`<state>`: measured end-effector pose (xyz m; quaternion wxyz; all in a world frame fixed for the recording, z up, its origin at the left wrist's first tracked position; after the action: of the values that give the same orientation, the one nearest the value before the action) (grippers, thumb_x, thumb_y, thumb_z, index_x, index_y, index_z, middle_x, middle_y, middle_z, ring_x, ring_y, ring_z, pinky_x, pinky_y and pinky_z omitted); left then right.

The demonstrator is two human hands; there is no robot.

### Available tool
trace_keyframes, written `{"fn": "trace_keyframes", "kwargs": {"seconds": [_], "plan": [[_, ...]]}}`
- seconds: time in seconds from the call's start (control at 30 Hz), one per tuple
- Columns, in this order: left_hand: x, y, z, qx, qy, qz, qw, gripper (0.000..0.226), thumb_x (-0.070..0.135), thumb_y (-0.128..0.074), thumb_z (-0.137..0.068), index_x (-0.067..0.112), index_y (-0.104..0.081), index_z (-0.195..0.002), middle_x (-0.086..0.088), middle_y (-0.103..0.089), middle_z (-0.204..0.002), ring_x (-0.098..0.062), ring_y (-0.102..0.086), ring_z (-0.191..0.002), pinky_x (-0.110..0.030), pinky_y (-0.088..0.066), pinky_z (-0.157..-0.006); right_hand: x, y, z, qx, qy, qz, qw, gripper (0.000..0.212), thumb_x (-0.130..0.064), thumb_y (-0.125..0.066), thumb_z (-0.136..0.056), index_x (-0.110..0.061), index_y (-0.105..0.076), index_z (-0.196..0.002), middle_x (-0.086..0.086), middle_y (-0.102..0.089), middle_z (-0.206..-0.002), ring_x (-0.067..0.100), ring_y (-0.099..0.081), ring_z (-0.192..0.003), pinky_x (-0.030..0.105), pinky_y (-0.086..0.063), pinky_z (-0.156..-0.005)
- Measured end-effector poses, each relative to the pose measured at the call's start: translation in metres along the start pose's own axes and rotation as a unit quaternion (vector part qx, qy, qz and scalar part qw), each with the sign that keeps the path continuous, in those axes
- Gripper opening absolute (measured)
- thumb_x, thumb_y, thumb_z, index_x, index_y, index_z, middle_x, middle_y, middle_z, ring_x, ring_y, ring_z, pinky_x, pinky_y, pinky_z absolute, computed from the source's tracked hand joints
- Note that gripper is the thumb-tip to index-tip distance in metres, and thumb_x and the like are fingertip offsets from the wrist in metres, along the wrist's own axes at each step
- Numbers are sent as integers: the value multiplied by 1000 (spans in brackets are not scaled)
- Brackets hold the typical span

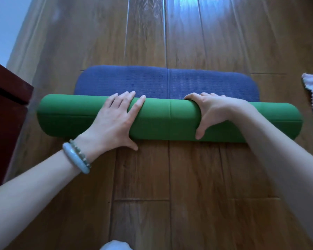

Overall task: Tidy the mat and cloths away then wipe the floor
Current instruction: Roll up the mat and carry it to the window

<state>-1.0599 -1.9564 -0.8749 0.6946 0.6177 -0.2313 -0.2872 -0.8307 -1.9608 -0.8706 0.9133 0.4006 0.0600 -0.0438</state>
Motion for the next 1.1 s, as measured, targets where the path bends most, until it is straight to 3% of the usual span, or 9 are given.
{"fn": "trace_keyframes", "kwargs": {"seconds": [0.07,0.13,0.27,0.33,0.47,0.63,0.8,1.1], "plan": [[-2,0,-8,24,5,-9,1000,136,65,-84,-30,7,-35,-143,-24,-50,-132,-40,-49,-121,-48,-35,-103,0,3,-3,-20,-8,-15,1000,119,-50,-87,-40,-43,-19,-138,-3,-41,-130,23,-39,-123,47,-38,-100],[-5,0,-13,33,7,-18,999,129,61,-84,-31,7,-39,-139,-23,-55,-125,-39,-54,-113,-46,-39,-97,-1,3,2,9,-13,1,1000,122,-52,-85,-45,-42,-13,-143,0,-37,-137,26,-34,-128,47,-30,-106],[-11,3,-26,3,-4,-12,1000,126,61,-82,-36,8,-37,-140,-17,-55,-125,-36,-54,-111,-44,-38,-94,-5,-16,33,152,16,34,988,132,-57,-82,-52,-39,7,-147,9,-7,-156,28,-1,-144,49,-1,-116],[-16,5,-36,-38,-9,1,999,126,65,-79,-41,14,-29,-143,-11,-51,-129,-31,-50,-115,-42,-35,-96,-6,-30,43,217,26,67,973,135,-53,-84,-52,-35,8,-148,14,-1,-157,31,3,-145,52,2,-115],[-23,8,-52,-77,-18,19,997,124,71,-76,-42,20,-24,-143,-8,-51,-128,-28,-49,-115,-40,-36,-97,-2,-38,32,322,26,102,941,138,-38,-93,-37,-26,-11,-148,25,-28,-147,42,-24,-138,60,-12,-109],[-12,8,-39,-25,-3,-24,999,139,67,-82,-39,21,-13,-151,-19,-34,-146,-35,-33,-133,-43,-24,-109,-3,-27,18,345,7,129,930,124,-29,-88,-42,-24,-19,-144,26,-39,-137,43,-36,-128,62,-22,-105],[-6,8,-39,12,-3,-58,998,126,51,-86,-37,14,-30,-143,-25,-51,-124,-41,-52,-110,-48,-39,-91,-4,-23,16,315,6,139,939,120,-30,-86,-40,-23,-21,-140,26,-40,-135,41,-39,-123,59,-26,-98],[17,-1,15,-22,-30,-46,998,124,59,-78,-29,9,-40,-137,-23,-59,-110,-38,-59,-91,-44,-45,-77,-18,-60,58,330,43,151,931,119,-33,-85,-29,-19,-39,-137,25,-50,-125,43,-50,-113,59,-37,-89]]}}
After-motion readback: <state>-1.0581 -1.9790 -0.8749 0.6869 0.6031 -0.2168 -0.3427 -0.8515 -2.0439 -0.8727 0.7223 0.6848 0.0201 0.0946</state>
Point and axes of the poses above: each hand's wrist, its own z-axis away from the middle knuckle, its own y-axis out of the back of the hand, x = y × z, the point moved 6 cm from there along -z, towards the middle knuckle
